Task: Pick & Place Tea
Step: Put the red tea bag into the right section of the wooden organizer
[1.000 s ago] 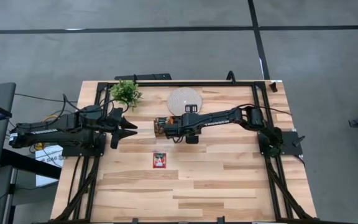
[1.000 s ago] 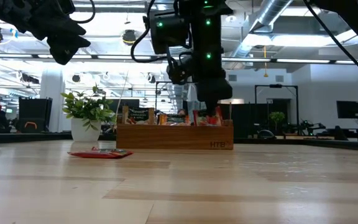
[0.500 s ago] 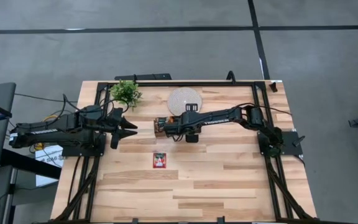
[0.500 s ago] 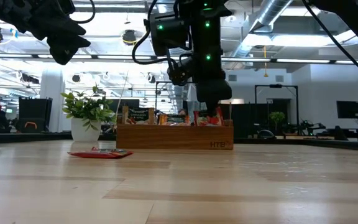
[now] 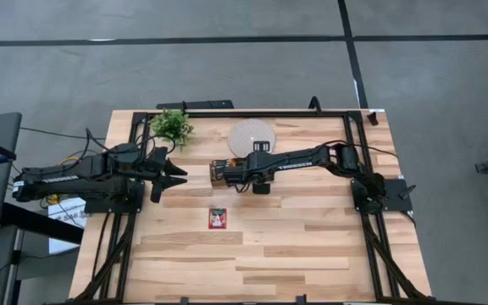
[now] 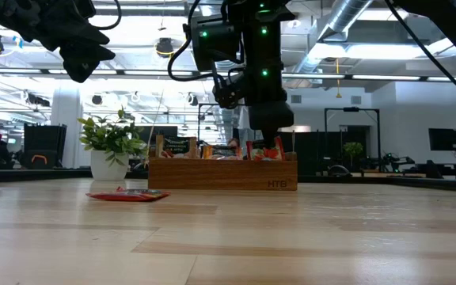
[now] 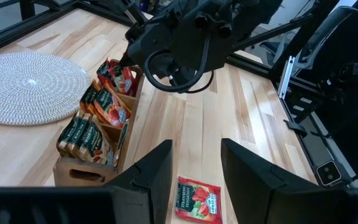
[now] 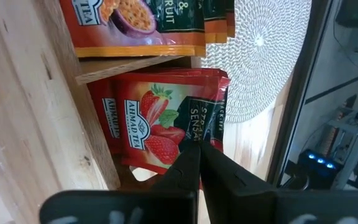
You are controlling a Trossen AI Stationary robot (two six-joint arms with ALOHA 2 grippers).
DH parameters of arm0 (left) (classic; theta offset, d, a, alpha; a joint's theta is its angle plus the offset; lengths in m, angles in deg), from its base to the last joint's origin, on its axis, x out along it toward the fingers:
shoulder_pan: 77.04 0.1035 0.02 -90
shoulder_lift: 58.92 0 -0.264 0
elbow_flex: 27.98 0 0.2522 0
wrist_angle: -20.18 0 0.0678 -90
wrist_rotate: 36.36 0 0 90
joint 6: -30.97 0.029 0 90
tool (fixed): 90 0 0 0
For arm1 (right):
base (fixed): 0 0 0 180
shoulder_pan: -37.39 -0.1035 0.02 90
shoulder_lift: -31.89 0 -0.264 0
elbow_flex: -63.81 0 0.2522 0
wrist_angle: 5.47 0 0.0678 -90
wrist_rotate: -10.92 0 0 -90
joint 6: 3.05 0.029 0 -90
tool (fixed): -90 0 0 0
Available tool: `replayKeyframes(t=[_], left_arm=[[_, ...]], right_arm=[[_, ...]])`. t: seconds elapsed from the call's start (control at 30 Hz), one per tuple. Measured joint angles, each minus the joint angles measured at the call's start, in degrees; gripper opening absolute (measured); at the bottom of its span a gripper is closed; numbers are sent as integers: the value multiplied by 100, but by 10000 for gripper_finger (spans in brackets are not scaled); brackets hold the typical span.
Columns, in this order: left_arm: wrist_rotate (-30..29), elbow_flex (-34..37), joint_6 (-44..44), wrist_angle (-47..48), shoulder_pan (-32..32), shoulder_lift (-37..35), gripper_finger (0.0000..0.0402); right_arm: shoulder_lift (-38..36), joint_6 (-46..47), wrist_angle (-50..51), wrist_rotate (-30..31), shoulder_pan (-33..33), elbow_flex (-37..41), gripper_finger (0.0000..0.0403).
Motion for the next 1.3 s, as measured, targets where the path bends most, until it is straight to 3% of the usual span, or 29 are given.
replayKeyframes(t=[0.37,0.73,0.93,1.07,1.3], left_arm=[[0,0,-4,0,0,-2,128],[0,0,-4,0,0,0,128],[0,0,-11,-2,0,-2,128],[1,0,-46,-2,0,-1,128],[4,0,-278,-1,0,-2,128]], right_arm=[[0,221,-4,13,0,0,21],[0,172,56,35,0,0,112],[-48,223,165,909,-18,-18,159],[-463,397,257,1267,-171,-76,177],[-1785,1666,562,1064,-587,-81,189]])
